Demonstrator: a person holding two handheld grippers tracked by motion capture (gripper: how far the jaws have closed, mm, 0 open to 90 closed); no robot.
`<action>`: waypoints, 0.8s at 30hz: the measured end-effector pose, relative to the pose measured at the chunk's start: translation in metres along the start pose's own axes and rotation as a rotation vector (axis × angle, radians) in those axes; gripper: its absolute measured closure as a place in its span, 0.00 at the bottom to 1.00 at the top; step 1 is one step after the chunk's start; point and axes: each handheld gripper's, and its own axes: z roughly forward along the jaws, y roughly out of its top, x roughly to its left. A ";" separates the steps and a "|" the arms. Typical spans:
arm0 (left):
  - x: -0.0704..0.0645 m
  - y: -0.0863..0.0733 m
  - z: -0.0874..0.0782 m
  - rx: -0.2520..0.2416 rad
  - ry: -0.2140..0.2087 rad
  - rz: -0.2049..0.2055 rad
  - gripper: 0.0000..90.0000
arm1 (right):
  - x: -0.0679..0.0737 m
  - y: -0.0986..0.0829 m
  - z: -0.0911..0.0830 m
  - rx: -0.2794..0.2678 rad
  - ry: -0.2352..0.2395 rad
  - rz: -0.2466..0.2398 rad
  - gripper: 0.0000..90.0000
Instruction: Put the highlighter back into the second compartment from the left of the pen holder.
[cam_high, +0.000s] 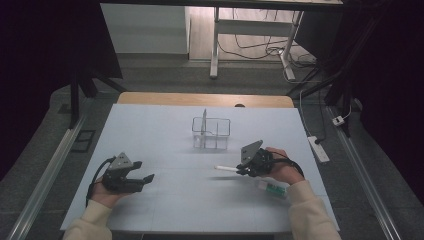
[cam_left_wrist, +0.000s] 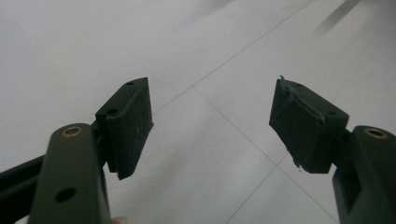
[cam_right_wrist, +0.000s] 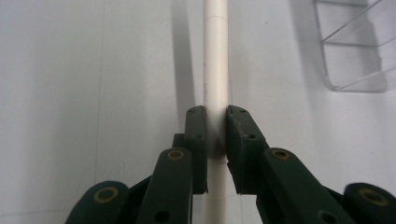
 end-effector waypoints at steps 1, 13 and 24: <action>0.000 0.000 0.000 0.000 0.000 0.000 0.33 | -0.001 0.000 -0.002 -0.006 -0.008 0.011 0.87; 0.000 0.000 -0.001 -0.002 0.001 0.003 0.33 | -0.008 -0.002 -0.019 -0.178 -0.085 0.144 0.87; 0.000 0.000 -0.001 -0.003 0.000 0.001 0.33 | -0.013 -0.004 -0.032 -0.305 -0.156 0.264 0.87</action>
